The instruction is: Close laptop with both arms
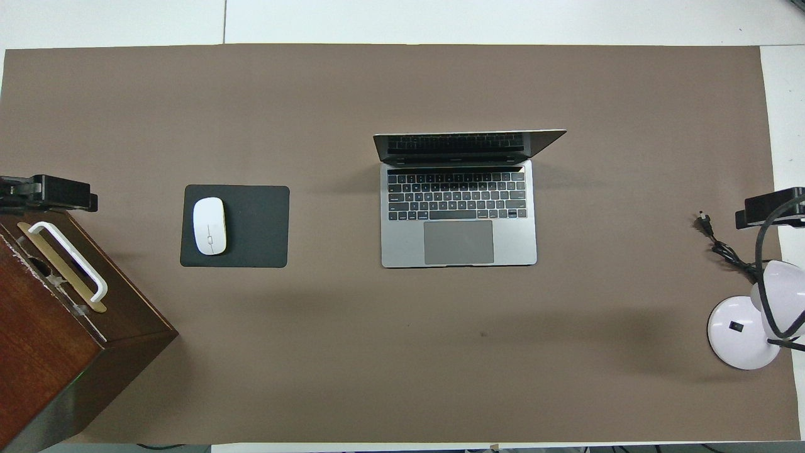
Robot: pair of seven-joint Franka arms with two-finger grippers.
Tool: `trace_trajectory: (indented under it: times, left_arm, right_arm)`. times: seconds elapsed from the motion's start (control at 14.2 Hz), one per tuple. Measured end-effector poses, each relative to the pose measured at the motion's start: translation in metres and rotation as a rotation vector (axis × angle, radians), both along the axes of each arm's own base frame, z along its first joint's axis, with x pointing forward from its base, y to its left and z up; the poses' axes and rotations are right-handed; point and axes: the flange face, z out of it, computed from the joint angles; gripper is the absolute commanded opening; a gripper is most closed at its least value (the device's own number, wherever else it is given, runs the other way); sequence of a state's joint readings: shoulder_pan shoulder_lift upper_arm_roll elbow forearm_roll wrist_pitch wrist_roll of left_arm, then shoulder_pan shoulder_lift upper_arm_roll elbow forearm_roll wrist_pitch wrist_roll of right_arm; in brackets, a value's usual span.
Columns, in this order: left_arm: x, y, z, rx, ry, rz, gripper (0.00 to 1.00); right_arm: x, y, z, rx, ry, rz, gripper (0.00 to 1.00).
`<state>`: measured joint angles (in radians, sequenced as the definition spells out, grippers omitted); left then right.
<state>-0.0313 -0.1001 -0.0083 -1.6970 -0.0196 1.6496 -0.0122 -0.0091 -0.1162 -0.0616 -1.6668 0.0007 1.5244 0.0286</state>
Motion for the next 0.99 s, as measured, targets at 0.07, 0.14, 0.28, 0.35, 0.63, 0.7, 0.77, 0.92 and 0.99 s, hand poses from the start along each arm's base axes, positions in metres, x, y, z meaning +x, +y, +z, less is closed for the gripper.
trace_trajectory:
  times: [0.07,0.14,0.28,0.35,0.63,0.7,0.77,0.92,0.99]
  left_arm:
    - [0.0,0.0,0.0,0.0,-0.001,0.0,1.0]
    - [0.0,0.0,0.0,0.0,-0.002,0.0,1.0]
    - [0.0,0.0,0.0,0.0,-0.002,0.0,1.0]
    - [0.0,0.0,0.0,0.0,-0.003,0.0,1.0]
    - [0.001,-0.004,0.001,0.0,-0.008,-0.007,1.0]
    - [0.001,-0.004,0.001,0.0,-0.01,-0.007,1.0]
    - [0.001,-0.003,0.001,0.0,-0.014,-0.007,1.0]
    - [0.003,-0.003,0.003,-0.001,-0.027,-0.007,0.77]
    - [0.003,-0.003,0.003,-0.001,-0.03,-0.006,0.57]
  right_arm:
    - [0.003,-0.001,0.003,-0.002,-0.032,-0.002,1.0]
    - [0.007,-0.001,0.006,-0.005,-0.068,-0.003,1.0]
    - [0.015,-0.003,0.012,-0.01,-0.128,-0.005,1.0]
    - [0.019,-0.004,0.015,-0.012,-0.149,-0.007,1.0]
    - [0.047,-0.022,0.02,-0.023,-0.185,-0.039,1.0]
    - [0.056,-0.029,0.019,-0.026,-0.191,-0.049,1.0]
    - [0.065,-0.032,0.018,-0.029,-0.199,-0.054,1.0]
    - [0.079,-0.034,0.021,-0.033,-0.216,-0.055,1.0]
    - [0.085,-0.033,0.022,-0.035,-0.226,-0.054,1.0]
